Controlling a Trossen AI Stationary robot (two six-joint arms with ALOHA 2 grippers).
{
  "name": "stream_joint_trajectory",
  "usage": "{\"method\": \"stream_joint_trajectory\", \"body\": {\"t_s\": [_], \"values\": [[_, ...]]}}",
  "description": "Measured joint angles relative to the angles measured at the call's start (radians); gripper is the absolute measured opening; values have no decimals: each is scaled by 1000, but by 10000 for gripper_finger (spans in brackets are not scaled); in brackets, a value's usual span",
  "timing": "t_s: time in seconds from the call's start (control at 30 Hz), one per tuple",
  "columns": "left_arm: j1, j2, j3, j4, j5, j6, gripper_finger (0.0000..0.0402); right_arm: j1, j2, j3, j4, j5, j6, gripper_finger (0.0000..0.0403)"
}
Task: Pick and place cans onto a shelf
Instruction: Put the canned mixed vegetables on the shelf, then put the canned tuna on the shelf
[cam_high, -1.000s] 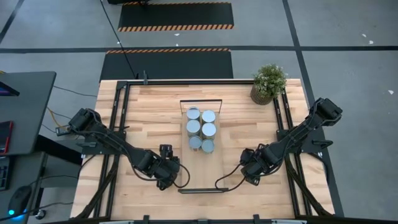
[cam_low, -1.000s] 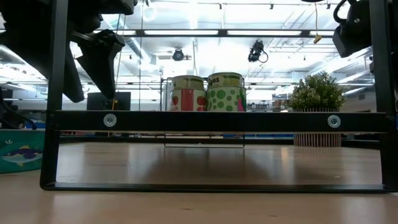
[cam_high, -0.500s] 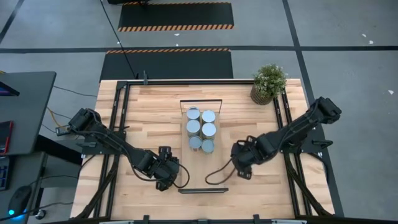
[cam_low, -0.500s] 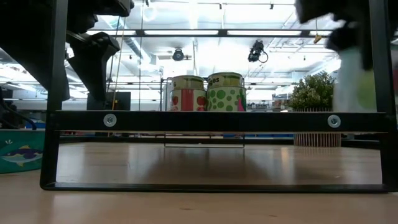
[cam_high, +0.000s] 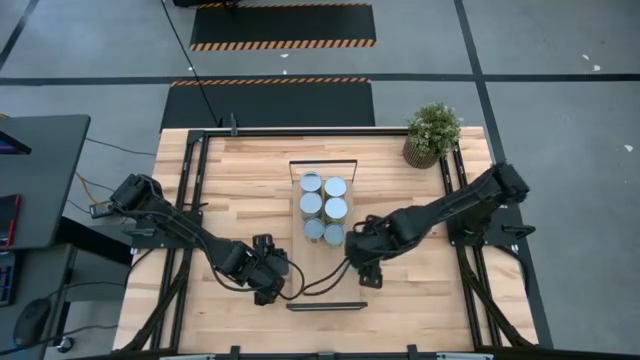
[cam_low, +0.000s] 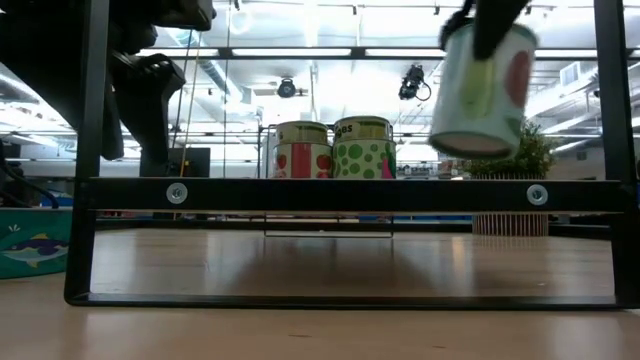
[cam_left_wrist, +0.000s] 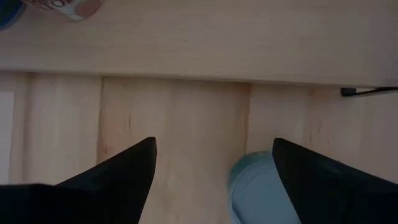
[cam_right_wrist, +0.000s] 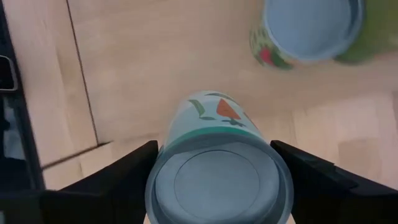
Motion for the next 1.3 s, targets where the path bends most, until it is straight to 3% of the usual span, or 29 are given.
{"method": "stream_joint_trajectory", "body": {"t_s": [0.17, 0.3, 0.5, 0.9, 1.07, 1.3], "values": [[0, 0, 0, -2, -7, -14, 325, -10, 133, 143, -44, 3, -95, 306], [-7, 0, 0, -9, 46, -19, 325, -15, 215, 232, -67, 26, -161, 307], [-31, 0, 0, -10, 60, -20, 325, -39, 278, 284, -72, 28, -200, 307], [-46, 0, 0, -16, 54, -18, 325, -48, 282, 284, -45, 21, -220, 342], [-66, 0, 0, -27, 34, 104, 325, -50, 264, 283, -29, 24, -226, 351], [-99, 0, 1, -103, 14, 116, 314, -11, 176, 283, -83, 121, -208, 352]]}}
